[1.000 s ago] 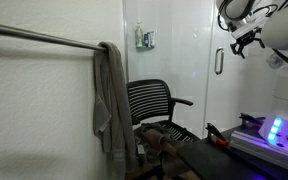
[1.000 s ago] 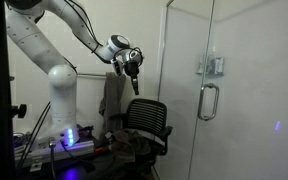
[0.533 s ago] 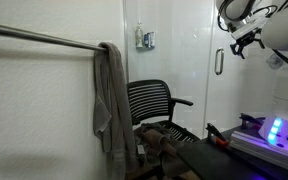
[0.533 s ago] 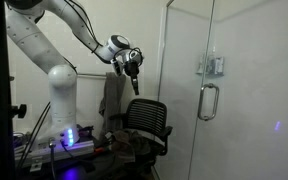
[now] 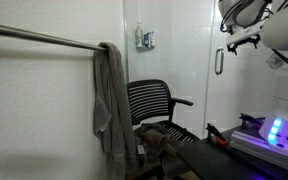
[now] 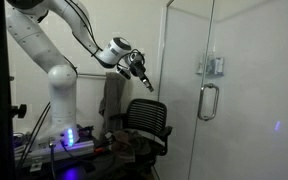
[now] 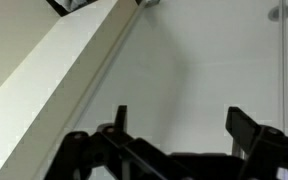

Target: Pull the glass door open

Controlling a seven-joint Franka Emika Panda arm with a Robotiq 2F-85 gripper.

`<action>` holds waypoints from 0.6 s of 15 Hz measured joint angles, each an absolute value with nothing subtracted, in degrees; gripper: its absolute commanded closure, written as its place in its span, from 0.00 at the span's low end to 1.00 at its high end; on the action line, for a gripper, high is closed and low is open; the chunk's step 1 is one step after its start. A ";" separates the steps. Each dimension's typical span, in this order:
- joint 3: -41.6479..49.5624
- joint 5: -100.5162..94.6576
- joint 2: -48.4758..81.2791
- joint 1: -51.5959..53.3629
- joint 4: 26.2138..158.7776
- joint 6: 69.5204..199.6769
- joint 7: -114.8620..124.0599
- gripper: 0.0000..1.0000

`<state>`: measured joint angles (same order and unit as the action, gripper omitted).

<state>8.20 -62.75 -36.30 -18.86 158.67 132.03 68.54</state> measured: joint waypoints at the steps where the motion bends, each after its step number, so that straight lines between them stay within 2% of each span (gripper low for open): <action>1: 10.53 -67.16 -35.45 -19.68 158.92 136.51 72.15 0.00; 6: 22.93 -79.93 -27.90 -21.93 156.66 156.03 81.82 0.00; 9: 24.17 -80.56 -23.87 -21.86 153.62 156.60 81.38 0.00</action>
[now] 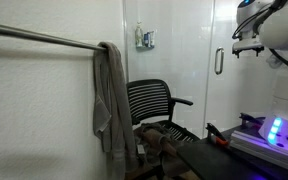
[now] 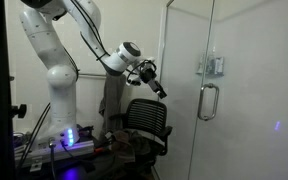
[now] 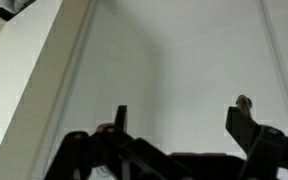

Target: Pull the glass door open

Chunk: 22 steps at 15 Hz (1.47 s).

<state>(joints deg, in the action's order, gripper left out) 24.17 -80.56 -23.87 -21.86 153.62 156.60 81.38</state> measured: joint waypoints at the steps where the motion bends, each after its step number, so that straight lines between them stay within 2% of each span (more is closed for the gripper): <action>1: 24.17 -80.56 -23.23 -21.75 153.19 156.60 81.38 0.00; 4: 24.24 -80.53 -23.23 -21.60 153.69 157.38 81.37 0.00; 6: 25.23 -83.56 -22.06 -21.57 154.16 162.72 81.86 0.00; 10: 27.87 -101.17 -15.72 -21.60 149.83 170.83 91.64 0.00; 12: 27.92 -110.82 -13.19 -20.99 145.25 168.87 98.48 0.00; 16: 27.65 -125.74 -7.20 -16.84 137.80 156.11 116.34 0.00; 18: 26.87 -126.87 -3.90 -15.38 136.64 150.74 122.22 0.00; 22: 26.52 -126.72 -4.39 -15.76 136.60 150.88 122.00 0.00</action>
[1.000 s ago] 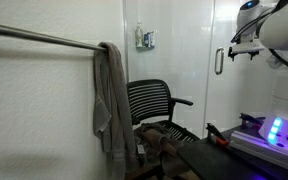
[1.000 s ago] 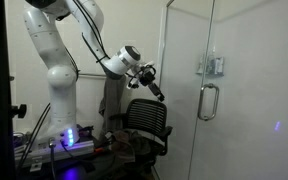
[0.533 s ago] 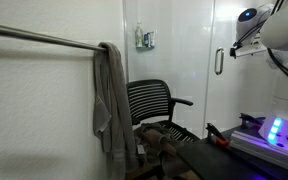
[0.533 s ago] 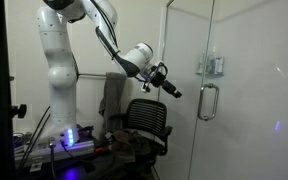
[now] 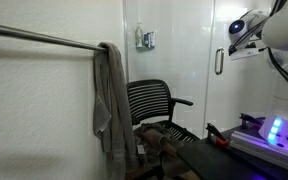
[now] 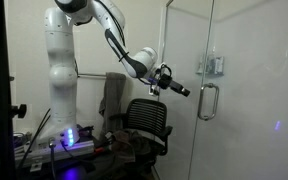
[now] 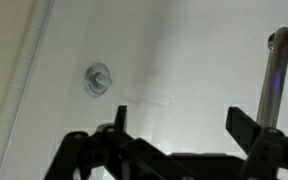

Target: Pull the glass door open

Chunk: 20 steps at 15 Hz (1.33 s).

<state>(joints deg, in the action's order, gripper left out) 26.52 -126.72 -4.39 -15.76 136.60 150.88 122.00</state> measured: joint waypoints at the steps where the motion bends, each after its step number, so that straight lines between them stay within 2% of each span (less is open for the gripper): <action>1: 26.55 -127.50 -4.41 -15.71 136.57 151.52 122.58 0.00; 7: 27.68 -150.96 -2.40 -13.58 129.76 169.56 148.01 0.00; 10: 27.77 -149.09 -1.15 -10.18 125.06 174.03 149.17 0.00; 15: 29.06 -149.09 1.34 -10.05 123.14 174.77 148.44 0.00; 20: 31.32 -145.68 4.95 -10.45 127.17 165.69 141.66 0.00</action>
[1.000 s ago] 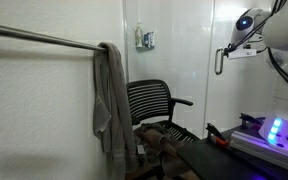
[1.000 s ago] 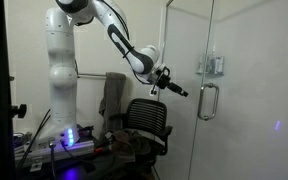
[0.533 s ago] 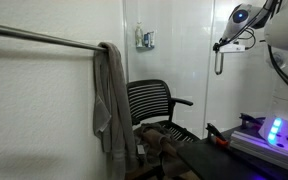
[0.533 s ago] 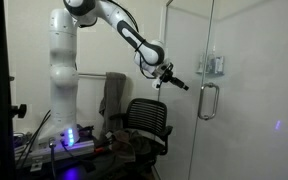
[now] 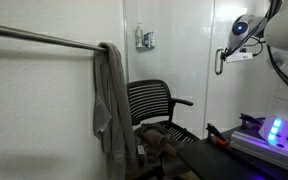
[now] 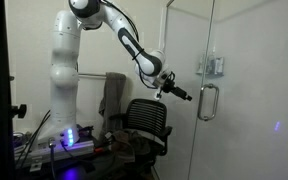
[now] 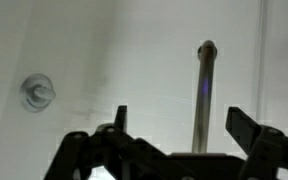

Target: Pull the glass door open

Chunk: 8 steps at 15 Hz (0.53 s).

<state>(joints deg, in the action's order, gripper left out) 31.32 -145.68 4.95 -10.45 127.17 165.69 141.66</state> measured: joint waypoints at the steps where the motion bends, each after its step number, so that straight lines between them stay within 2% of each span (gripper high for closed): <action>1: 31.46 -145.37 6.23 -10.46 127.29 164.71 141.91 0.00; 8: 30.58 -142.96 10.22 -9.90 125.15 160.15 144.70 0.00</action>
